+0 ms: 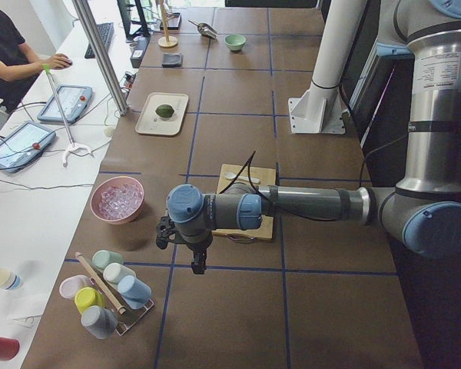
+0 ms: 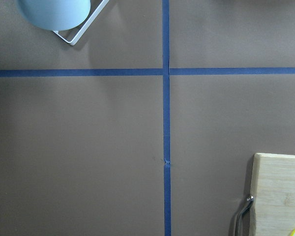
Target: Place spoon in bowl
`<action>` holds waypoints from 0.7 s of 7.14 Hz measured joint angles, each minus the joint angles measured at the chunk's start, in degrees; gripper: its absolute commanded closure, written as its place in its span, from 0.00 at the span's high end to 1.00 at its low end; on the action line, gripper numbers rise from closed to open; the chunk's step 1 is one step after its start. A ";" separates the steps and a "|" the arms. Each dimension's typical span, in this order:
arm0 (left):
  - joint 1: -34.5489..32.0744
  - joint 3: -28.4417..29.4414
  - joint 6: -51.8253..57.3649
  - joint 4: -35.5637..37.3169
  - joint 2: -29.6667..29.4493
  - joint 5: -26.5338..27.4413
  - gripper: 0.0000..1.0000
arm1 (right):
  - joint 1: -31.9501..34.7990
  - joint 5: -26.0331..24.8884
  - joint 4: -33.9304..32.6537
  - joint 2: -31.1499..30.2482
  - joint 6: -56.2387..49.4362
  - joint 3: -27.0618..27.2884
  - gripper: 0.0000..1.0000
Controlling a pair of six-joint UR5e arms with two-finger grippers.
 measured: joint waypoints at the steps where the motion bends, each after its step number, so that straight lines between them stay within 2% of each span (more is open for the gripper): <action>1: -0.01 -0.09 -0.04 -0.03 0.02 0.00 1.00 | -0.03 0.00 0.09 0.38 0.02 0.20 1.00; 5: -0.01 -0.36 0.14 -0.13 0.18 -0.02 1.00 | -2.64 -0.43 1.74 1.73 6.19 -0.44 1.00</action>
